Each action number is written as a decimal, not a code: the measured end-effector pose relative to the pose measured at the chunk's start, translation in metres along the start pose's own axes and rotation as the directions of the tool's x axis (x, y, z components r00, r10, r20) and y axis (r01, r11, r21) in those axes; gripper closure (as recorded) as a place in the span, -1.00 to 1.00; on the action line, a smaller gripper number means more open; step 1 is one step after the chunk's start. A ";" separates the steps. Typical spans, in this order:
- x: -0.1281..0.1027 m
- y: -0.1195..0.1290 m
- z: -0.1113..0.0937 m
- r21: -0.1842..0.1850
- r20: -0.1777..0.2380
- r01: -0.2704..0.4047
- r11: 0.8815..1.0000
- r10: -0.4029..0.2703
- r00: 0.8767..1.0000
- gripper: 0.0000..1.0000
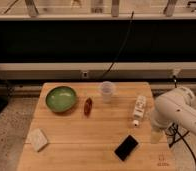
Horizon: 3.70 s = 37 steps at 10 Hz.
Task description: Push the eraser across the table
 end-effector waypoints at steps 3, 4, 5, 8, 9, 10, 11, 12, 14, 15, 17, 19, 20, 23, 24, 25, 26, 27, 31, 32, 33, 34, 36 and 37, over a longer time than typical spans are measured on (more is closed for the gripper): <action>0.000 0.003 0.003 -0.005 0.002 -0.008 1.000 0.008 1.000 -0.60; -0.001 0.005 0.005 -0.007 0.004 -0.013 1.000 0.013 1.000 -0.60; -0.001 0.006 0.006 -0.007 0.005 -0.014 1.000 0.014 1.000 -0.57; -0.002 0.011 0.009 -0.014 0.009 -0.022 1.000 0.022 1.000 -0.07; -0.002 0.013 0.011 -0.017 0.011 -0.026 1.000 0.026 1.000 0.17; -0.002 0.015 0.012 -0.020 0.013 -0.030 0.999 0.030 0.999 0.37; -0.002 0.017 0.014 -0.022 0.014 -0.032 0.999 0.032 0.999 0.56; -0.003 0.018 0.017 -0.026 0.016 -0.034 0.999 0.035 0.999 0.77; -0.005 0.027 0.035 -0.049 0.022 -0.034 0.998 0.035 0.999 0.99; -0.009 0.035 0.047 -0.063 0.027 -0.032 0.997 0.034 0.999 0.99; -0.015 0.042 0.056 -0.079 0.027 -0.022 0.997 0.025 0.999 0.99; -0.029 0.044 0.064 -0.094 0.030 -0.007 0.996 0.010 1.000 0.99; -0.030 0.046 0.072 -0.102 0.025 -0.003 0.995 0.006 1.000 0.99; -0.047 0.051 0.089 -0.119 0.024 0.021 0.993 -0.019 1.000 0.99; -0.058 0.053 0.093 -0.129 0.025 0.035 0.991 -0.033 0.999 0.99; -0.065 0.053 0.097 -0.135 0.023 0.052 0.990 -0.049 0.999 0.99; -0.071 0.053 0.101 -0.141 0.021 0.067 0.988 -0.065 0.998 0.99; -0.076 0.054 0.104 -0.150 0.017 0.081 0.985 -0.079 0.997 0.99; -0.110 0.053 0.106 -0.167 0.021 0.132 0.977 -0.131 0.991 0.99; -0.111 0.053 0.106 -0.167 0.021 0.133 0.977 -0.131 0.991 0.99; -0.110 0.054 0.105 -0.167 0.022 0.130 0.977 -0.128 0.991 0.99; -0.110 0.054 0.105 -0.168 0.021 0.133 0.977 -0.131 0.991 0.99; -0.120 0.052 0.108 -0.174 0.022 0.154 0.973 -0.152 0.988 0.99; -0.120 0.052 0.106 -0.174 0.024 0.151 0.973 -0.150 0.988 0.99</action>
